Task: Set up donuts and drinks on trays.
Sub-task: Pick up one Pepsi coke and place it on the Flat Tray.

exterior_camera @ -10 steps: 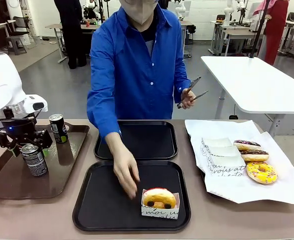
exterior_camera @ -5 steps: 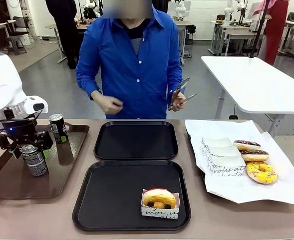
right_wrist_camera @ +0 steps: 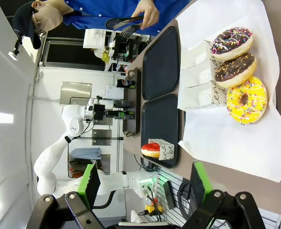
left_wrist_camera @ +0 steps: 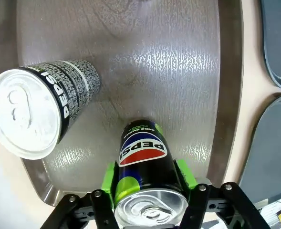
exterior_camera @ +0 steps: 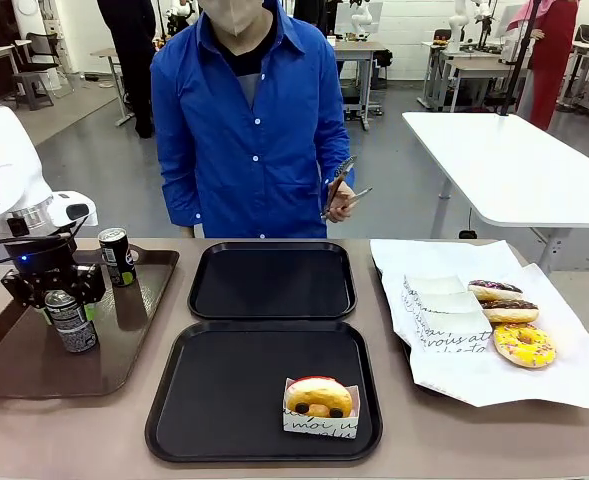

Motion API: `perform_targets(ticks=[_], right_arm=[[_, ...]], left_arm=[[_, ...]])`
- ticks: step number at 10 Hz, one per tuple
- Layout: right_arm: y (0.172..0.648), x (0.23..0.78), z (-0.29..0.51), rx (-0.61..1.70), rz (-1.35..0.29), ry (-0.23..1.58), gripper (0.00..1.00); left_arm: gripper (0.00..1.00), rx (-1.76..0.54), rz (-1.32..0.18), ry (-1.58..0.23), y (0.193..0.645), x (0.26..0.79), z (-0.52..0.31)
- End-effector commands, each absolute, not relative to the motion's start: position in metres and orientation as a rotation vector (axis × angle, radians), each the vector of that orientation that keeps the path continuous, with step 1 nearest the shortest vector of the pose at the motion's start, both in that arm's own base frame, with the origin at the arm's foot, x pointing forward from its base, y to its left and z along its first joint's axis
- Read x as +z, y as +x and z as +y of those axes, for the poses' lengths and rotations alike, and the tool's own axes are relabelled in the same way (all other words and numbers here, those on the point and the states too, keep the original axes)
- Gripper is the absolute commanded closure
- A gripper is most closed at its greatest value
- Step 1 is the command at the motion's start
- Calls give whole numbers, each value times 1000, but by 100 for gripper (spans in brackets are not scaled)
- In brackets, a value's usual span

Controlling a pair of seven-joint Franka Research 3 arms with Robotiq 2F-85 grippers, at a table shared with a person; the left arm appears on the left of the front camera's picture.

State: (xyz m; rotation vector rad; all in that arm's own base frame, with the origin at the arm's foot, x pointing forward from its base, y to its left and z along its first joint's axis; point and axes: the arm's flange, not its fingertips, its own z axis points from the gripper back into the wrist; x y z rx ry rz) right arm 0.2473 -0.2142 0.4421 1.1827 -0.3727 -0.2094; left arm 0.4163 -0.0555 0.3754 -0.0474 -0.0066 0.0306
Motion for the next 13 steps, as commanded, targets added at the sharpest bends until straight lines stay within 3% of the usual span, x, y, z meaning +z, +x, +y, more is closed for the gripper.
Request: perform_targets(ticks=[1,2,4,6,7,8,10,13], right_arm=[[249,442,-215,-197,-396,1205,0],[249,442,-215,-197,-396,1205,0],[249,442,-215,-197,-396,1205,0],[249,442,-215,-197,-396,1205,0],[249,442,-215,-197,-396,1205,0],[249,442,-215,-197,-396,1205,0],[249,442,-215,-197,-396,1205,0],[249,442,-215,-197,-396,1205,0]], left_arm=[[100,18,-1,-64,413,379,-55],[88,20,-2,-62,413,379,-55],[100,16,-2,-47,415,380,-56],[100,6,-32,-31,413,380,-55],[57,1,-42,-29,412,379,-54],[48,-23,-42,-34,411,378,-54],[48,-90,-31,-47,399,392,-61],[48,-352,-77,-63,338,432,-87]])
